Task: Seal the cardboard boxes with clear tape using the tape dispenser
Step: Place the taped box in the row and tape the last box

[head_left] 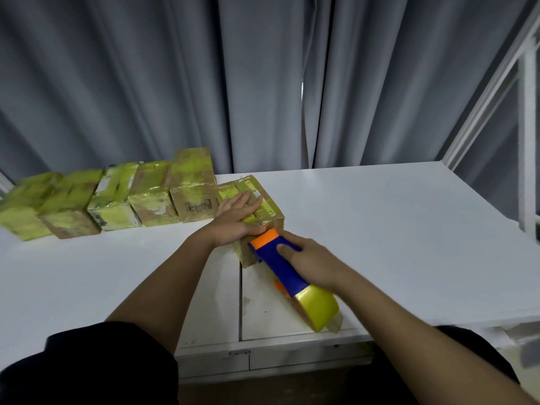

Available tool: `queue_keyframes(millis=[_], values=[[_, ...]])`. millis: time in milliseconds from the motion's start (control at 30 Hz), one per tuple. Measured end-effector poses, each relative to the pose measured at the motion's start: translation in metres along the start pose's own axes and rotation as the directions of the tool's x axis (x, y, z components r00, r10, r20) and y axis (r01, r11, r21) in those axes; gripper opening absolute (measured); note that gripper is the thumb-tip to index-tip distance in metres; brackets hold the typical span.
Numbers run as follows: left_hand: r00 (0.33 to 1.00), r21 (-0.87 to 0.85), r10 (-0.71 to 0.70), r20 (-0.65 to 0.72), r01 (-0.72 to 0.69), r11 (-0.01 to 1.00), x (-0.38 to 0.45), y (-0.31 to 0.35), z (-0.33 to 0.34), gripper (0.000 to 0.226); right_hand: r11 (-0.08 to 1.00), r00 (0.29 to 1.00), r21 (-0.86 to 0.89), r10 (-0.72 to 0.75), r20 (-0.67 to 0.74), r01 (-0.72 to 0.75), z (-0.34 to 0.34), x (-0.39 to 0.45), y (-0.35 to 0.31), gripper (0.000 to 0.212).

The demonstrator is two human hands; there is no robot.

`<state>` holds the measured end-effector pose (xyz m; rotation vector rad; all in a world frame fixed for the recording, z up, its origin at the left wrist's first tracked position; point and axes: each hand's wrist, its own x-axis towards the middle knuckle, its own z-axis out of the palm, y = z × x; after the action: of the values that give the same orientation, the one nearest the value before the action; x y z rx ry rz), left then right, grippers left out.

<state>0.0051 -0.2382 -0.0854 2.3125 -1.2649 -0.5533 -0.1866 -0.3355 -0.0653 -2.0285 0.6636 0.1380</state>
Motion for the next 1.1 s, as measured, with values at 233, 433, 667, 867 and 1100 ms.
queue_keyframes(millis=[233,433,667,867,1100], values=[[0.998,0.147,-0.025,-0.061,0.034,0.989,-0.012,0.009,-0.001,0.070,0.940,1.000,0.340,0.023,-0.007,-0.019,0.011,-0.005,0.008,0.035],[0.982,0.438,-0.123,-0.144,0.175,0.882,-0.035,0.005,-0.008,0.074,0.992,0.986,0.123,0.011,0.164,-0.031,-0.016,-0.002,-0.017,0.041],[0.986,0.449,-0.142,-0.088,0.166,0.878,-0.019,0.006,-0.008,0.071,0.962,0.995,0.271,-0.003,0.098,-0.024,-0.007,-0.017,-0.006,0.022],[0.988,0.334,-0.148,-0.037,0.152,0.930,-0.015,0.002,-0.009,0.071,0.936,0.996,0.353,-0.048,0.081,0.016,-0.004,-0.031,0.003,0.011],[0.991,0.368,-0.128,-0.028,0.129,0.921,-0.009,-0.007,-0.006,0.073,0.959,0.997,0.284,-0.034,0.072,0.013,-0.005,-0.041,0.008,0.031]])
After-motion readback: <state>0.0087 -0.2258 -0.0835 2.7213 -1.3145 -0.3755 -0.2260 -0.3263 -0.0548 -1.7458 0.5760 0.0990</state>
